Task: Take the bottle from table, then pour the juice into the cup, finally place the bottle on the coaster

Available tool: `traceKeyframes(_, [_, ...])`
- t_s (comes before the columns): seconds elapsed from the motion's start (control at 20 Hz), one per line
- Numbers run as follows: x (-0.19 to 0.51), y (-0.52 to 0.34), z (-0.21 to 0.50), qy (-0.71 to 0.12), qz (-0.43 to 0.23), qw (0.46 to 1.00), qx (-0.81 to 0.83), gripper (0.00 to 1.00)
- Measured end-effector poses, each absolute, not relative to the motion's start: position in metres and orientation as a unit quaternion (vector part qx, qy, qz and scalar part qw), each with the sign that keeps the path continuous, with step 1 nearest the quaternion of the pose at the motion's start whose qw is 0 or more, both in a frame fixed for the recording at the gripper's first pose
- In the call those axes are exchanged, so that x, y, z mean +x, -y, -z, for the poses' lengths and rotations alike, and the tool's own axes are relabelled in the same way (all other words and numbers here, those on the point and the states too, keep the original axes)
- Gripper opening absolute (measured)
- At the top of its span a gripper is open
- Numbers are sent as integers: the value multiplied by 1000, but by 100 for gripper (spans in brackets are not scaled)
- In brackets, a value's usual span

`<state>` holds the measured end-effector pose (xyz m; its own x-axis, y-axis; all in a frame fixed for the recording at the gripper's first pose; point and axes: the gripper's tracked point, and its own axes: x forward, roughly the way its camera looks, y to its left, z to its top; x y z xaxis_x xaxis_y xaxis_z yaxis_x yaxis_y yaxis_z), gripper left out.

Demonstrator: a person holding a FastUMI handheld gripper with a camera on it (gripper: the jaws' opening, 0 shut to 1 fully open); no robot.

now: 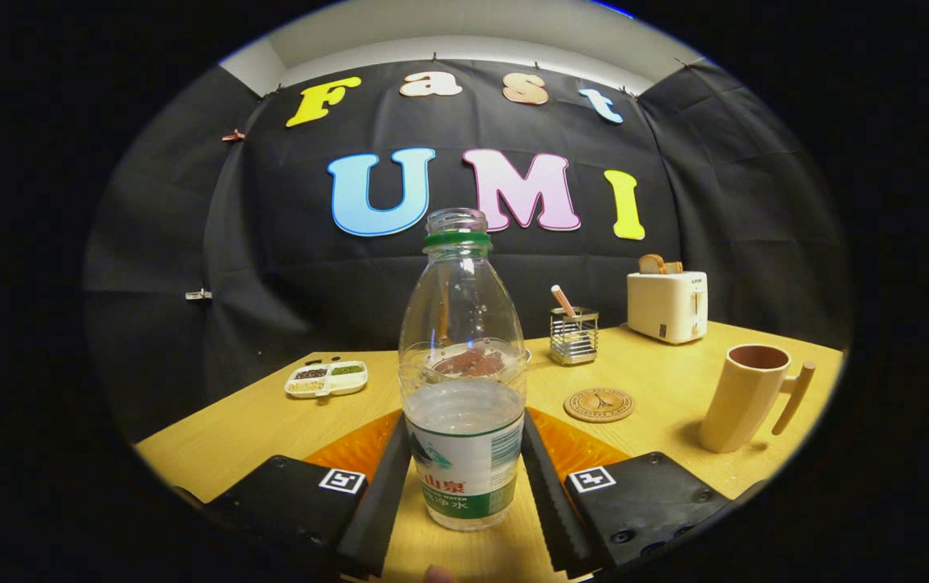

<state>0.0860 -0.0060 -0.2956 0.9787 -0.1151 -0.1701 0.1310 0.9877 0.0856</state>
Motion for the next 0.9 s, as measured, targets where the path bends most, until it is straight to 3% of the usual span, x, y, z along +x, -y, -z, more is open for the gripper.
traceKeyframes(0.55, [73, 33, 227, -81, 94, 969, 214, 76])
traceKeyframes(0.9, [58, 71, 225, -96, 111, 940, 308, 76])
